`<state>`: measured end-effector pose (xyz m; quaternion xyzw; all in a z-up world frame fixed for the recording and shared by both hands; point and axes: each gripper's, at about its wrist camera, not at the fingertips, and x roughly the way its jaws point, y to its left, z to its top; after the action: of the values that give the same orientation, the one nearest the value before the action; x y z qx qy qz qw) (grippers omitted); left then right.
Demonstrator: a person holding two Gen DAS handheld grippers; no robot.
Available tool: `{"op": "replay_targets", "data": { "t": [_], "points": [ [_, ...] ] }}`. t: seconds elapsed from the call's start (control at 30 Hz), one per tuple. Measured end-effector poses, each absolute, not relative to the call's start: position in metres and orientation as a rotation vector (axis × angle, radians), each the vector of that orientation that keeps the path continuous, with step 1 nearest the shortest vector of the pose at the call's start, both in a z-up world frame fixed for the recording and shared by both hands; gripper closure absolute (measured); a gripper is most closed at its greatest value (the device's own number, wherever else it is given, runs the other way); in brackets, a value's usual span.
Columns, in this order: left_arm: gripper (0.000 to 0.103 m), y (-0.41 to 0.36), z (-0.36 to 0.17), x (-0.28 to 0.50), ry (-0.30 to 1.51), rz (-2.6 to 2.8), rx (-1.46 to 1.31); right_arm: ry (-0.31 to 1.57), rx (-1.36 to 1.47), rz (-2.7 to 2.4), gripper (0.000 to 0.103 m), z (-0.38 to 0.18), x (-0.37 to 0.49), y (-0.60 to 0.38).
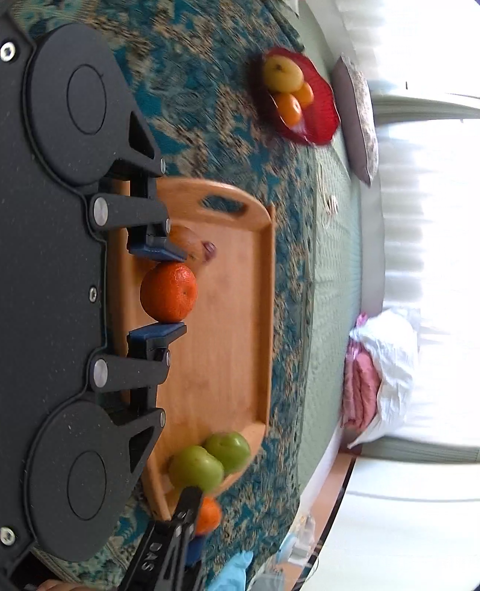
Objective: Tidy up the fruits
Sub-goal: 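Lift the tangerine with the right tool while the left tool lifts its tangerine, then carry the tangerine over the tray and open the right tool while the left tool releases its tangerine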
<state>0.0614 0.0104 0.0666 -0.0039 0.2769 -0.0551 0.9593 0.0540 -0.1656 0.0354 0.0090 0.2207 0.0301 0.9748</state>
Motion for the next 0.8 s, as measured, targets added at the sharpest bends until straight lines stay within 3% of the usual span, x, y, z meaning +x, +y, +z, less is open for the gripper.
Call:
{"op": "replay_targets", "data": {
  "t": [0.37,0.8],
  "points": [
    [0.070,0.022,0.098,0.149,0.636,-0.134,-0.051,0.535,0.019,0.105,0.061,0.070,0.143,-0.169],
    [0.070,0.042,0.060,0.251,0.865,-0.080,-0.057,0.856,0.048,0.077,0.061,0.052,0.251,-0.176]
  ]
}}
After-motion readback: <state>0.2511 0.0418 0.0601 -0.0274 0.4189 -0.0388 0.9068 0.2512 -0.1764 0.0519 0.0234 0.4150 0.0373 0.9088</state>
